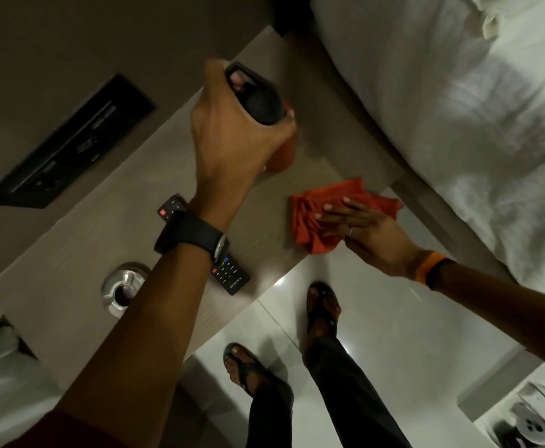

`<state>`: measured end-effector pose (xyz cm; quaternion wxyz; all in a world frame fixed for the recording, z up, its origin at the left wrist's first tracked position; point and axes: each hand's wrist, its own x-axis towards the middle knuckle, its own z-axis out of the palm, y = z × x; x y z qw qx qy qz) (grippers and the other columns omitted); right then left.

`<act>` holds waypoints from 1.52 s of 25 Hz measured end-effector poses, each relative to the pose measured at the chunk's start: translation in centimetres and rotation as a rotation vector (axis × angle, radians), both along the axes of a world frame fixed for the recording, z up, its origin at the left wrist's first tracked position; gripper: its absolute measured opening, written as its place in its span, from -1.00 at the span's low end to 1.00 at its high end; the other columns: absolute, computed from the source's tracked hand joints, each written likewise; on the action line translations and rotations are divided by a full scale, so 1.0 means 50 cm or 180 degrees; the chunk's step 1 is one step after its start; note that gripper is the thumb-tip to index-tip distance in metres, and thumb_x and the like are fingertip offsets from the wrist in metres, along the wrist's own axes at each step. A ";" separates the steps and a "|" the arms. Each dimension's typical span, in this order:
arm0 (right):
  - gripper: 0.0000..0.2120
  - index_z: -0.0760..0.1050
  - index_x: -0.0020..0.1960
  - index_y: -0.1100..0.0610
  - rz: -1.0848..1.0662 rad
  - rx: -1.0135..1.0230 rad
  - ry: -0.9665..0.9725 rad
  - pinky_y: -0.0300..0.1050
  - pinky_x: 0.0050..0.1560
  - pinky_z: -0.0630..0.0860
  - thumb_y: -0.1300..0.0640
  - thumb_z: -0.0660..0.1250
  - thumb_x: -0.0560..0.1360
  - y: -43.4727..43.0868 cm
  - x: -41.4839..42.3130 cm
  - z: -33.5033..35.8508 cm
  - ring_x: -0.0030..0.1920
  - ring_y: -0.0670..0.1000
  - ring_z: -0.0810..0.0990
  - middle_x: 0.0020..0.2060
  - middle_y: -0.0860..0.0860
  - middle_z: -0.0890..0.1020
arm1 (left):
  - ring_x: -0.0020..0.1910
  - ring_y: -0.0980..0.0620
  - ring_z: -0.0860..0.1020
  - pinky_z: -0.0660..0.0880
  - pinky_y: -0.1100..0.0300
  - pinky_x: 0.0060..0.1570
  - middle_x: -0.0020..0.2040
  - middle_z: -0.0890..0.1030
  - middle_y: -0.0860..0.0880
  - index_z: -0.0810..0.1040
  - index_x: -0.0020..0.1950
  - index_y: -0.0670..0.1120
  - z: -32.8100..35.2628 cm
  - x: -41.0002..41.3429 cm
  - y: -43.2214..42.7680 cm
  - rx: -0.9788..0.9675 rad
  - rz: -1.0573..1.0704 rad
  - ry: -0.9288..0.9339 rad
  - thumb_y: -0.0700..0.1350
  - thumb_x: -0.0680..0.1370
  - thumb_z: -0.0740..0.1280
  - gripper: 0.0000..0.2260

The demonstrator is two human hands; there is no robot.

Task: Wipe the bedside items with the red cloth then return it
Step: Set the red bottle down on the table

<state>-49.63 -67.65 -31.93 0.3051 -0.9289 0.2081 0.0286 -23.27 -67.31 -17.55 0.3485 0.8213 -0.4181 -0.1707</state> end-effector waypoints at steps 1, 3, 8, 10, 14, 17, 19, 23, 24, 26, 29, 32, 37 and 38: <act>-0.68 0.53 0.35 0.08 -0.0390 0.0267 0.0027 0.14 0.51 0.36 0.21 0.28 0.61 0.018 -0.006 0.016 0.43 0.12 0.49 0.36 0.06 0.58 | 0.15 0.04 0.63 0.65 0.10 0.12 0.20 0.61 -0.05 0.38 0.30 -0.15 -0.001 -0.005 -0.003 0.0032 -0.0107 0.0003 0.10 0.36 0.58 -0.34; -0.75 0.55 0.27 0.07 -0.1512 0.1155 0.0066 0.12 0.26 0.58 0.15 0.20 0.65 0.051 -0.003 0.050 0.13 0.12 0.65 0.14 0.07 0.67 | 0.27 0.02 0.59 0.60 0.13 0.25 0.32 0.57 -0.08 0.33 0.39 -0.14 0.001 -0.012 -0.009 0.0093 -0.0232 0.0036 0.10 0.39 0.58 -0.27; -0.77 0.68 -0.08 -0.07 -0.3864 0.4203 -0.0715 -0.09 -0.25 0.68 0.14 0.26 0.57 0.081 0.043 0.121 -0.11 0.10 0.75 -0.01 0.05 0.76 | 0.46 -0.03 0.45 0.44 0.04 0.46 0.50 0.42 -0.11 0.18 0.56 -0.15 0.003 -0.011 0.017 0.0133 -0.0265 0.0215 0.06 0.36 0.62 -0.07; -0.76 0.72 -0.14 -0.02 -0.4243 0.4746 -0.1047 -0.02 -0.22 0.70 0.03 0.28 0.54 0.093 0.067 0.135 -0.16 0.10 0.77 -0.11 0.06 0.78 | 0.50 -0.06 0.38 0.40 -0.02 0.48 0.55 0.32 -0.14 0.09 0.61 -0.12 -0.009 -0.009 0.055 0.0154 -0.0211 0.0443 0.04 0.37 0.61 -0.01; -0.58 0.62 0.22 0.03 -0.3775 0.5531 -0.1449 0.15 0.03 0.68 -0.09 0.47 0.40 0.138 0.143 0.170 0.08 0.21 0.73 0.13 0.13 0.72 | 0.39 0.00 0.46 0.58 0.04 0.24 0.49 0.37 -0.06 0.23 0.56 0.06 -0.048 -0.009 0.196 0.0406 0.0268 0.1210 0.10 0.52 0.47 -0.31; -0.50 0.42 0.42 0.10 -0.3245 0.5764 -0.1299 0.17 -0.01 0.68 0.25 0.37 0.49 0.185 0.220 0.206 0.10 0.25 0.71 0.23 0.19 0.66 | 0.26 0.21 0.57 0.65 0.22 0.03 0.40 0.47 0.11 0.25 0.49 0.20 -0.049 -0.017 0.332 0.0090 0.0720 0.2566 0.08 0.57 0.42 -0.44; -0.54 0.46 0.37 0.19 -0.3146 0.5675 -0.1123 0.16 -0.06 0.69 0.30 0.31 0.47 0.236 0.285 0.239 0.03 0.25 0.71 0.17 0.23 0.67 | 0.26 0.12 0.58 0.67 0.14 0.05 0.41 0.47 0.08 0.31 0.43 0.22 -0.033 -0.007 0.421 -0.0217 0.0845 0.2703 -0.01 0.57 0.43 -0.50; -0.78 0.61 0.04 0.05 -0.3018 0.4770 -0.0947 -0.07 -0.22 0.71 0.28 0.29 0.50 0.375 0.421 0.316 -0.17 0.04 0.76 -0.13 0.02 0.77 | 0.18 0.30 0.58 0.66 0.22 0.10 0.22 0.52 0.40 0.49 0.35 0.06 0.026 0.078 0.581 -0.0677 0.0991 0.2017 -0.25 0.60 0.39 -0.63; -0.77 0.60 0.03 -0.01 -0.2831 0.4422 -0.0926 -0.11 -0.19 0.71 0.28 0.30 0.51 0.413 0.454 0.333 -0.15 -0.02 0.76 -0.15 -0.06 0.77 | 0.23 0.24 0.59 0.65 0.12 0.18 0.27 0.54 0.32 0.50 0.36 0.05 0.048 0.110 0.628 -0.0737 0.1078 0.1994 -0.27 0.60 0.38 -0.62; -0.78 0.61 0.04 -0.03 -0.2358 0.4025 -0.0871 -0.12 -0.06 0.68 0.25 0.33 0.53 0.496 0.520 0.374 -0.06 -0.07 0.74 -0.09 -0.11 0.76 | 0.35 0.07 0.55 0.57 -0.09 0.33 0.39 0.54 0.07 0.49 0.41 0.08 0.100 0.177 0.734 -0.0824 0.1155 0.1822 -0.28 0.60 0.36 -0.57; -0.67 0.54 0.23 -0.05 -0.1532 0.3629 -0.0764 -0.19 -0.10 0.64 0.25 0.39 0.53 0.637 0.632 0.437 0.00 -0.10 0.73 0.04 -0.10 0.73 | 0.41 0.05 0.51 0.52 -0.12 0.38 0.46 0.48 0.03 0.43 0.46 0.14 0.181 0.276 0.927 -0.0831 0.1274 0.1497 -0.23 0.61 0.37 -0.53; -0.46 0.39 0.40 -0.02 -0.1039 0.3116 -0.0689 -0.05 -0.04 0.67 0.25 0.47 0.49 0.779 0.753 0.482 0.01 -0.01 0.72 0.09 0.04 0.71 | 0.43 0.07 0.50 0.51 -0.09 0.40 0.50 0.46 0.04 0.39 0.49 0.18 0.231 0.362 1.111 -0.0763 0.1554 0.1369 -0.19 0.60 0.37 -0.49; -0.35 0.35 0.46 0.06 -0.0408 0.2442 -0.0505 0.08 -0.06 0.72 0.13 0.53 0.45 0.989 0.896 0.493 -0.08 0.04 0.67 0.02 0.00 0.63 | 0.39 0.08 0.53 0.56 -0.04 0.35 0.51 0.44 0.01 0.35 0.51 0.21 0.219 0.481 1.348 -0.0390 0.1852 0.1354 -0.17 0.63 0.36 -0.49; -0.34 0.31 0.48 0.08 -0.0207 0.1916 -0.0434 0.08 0.01 0.69 0.10 0.51 0.46 1.016 0.913 0.484 -0.04 0.07 0.66 0.04 0.00 0.63 | 0.40 0.02 0.52 0.54 -0.06 0.37 0.51 0.45 -0.03 0.34 0.52 0.16 0.204 0.495 1.373 -0.0288 0.1849 0.1440 -0.19 0.63 0.35 -0.49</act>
